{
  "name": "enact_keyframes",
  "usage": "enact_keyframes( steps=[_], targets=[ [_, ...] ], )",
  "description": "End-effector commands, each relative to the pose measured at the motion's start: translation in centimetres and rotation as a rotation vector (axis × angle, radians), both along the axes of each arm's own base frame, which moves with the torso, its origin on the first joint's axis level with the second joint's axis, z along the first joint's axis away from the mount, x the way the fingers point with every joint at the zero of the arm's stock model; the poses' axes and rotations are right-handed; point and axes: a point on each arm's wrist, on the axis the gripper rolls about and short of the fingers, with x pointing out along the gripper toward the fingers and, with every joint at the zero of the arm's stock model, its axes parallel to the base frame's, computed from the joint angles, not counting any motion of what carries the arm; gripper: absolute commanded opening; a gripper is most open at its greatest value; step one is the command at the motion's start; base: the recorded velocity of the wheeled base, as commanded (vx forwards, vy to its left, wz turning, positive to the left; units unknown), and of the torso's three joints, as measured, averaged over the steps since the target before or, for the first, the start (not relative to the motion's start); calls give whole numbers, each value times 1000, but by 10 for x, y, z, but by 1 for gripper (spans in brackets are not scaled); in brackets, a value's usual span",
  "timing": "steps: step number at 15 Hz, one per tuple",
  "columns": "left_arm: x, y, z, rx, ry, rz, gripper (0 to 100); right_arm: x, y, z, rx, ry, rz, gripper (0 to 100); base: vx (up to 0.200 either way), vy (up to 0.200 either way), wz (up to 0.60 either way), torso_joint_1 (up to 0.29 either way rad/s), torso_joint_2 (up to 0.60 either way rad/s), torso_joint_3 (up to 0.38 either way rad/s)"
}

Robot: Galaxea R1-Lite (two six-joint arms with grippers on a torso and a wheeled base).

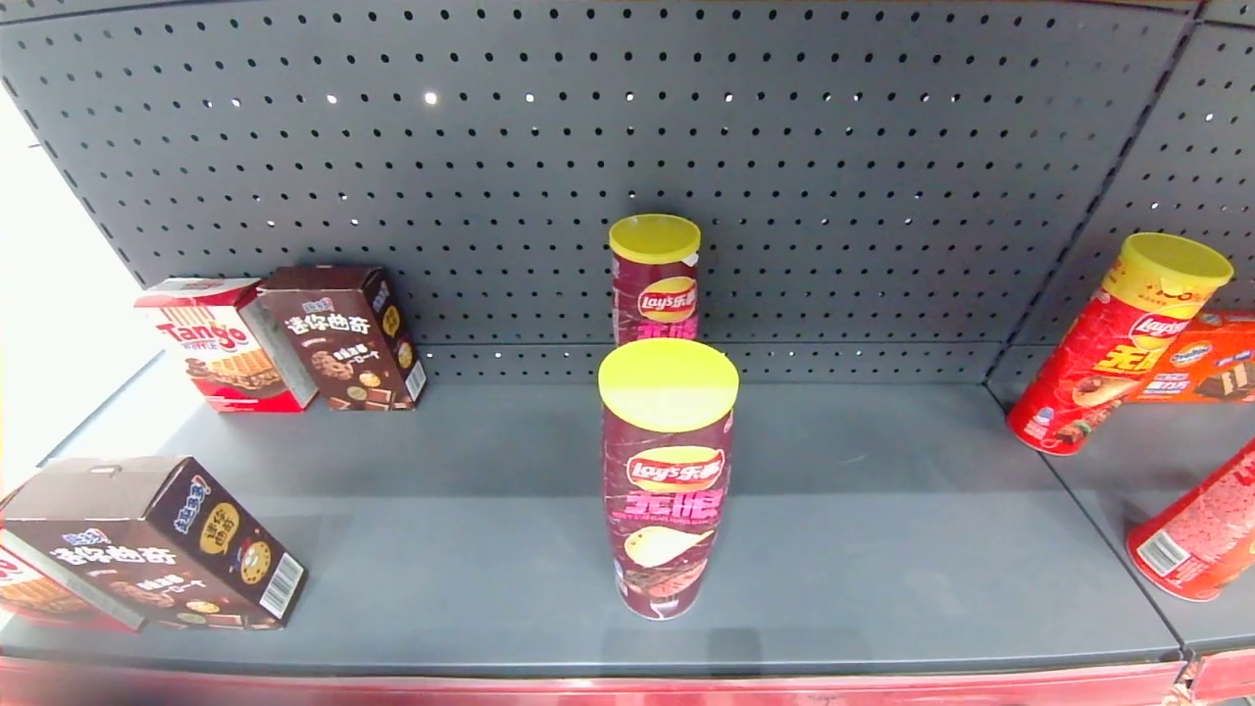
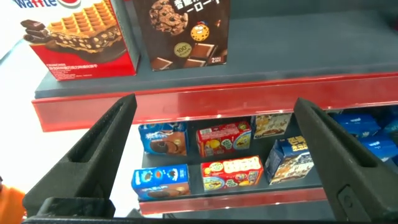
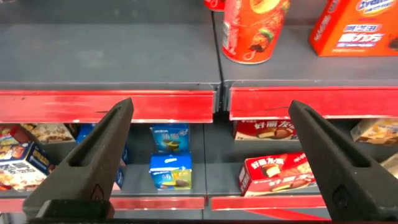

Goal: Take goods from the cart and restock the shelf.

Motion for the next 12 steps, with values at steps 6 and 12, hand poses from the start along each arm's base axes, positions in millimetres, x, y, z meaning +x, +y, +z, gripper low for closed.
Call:
enact_keyframes(
  steps=[6, 12],
  targets=[
    [0, 0, 0, -1, 0, 0, 100, 0, 0, 0, 1, 1, 0, 100, 0, 67, 0, 1, 2, 0],
    [0, 0, 0, -2, 0, -1, 100, 0, 0, 0, -1, 1, 0, 100, -67, 0, 0, 2, 0, -1]
  ],
)
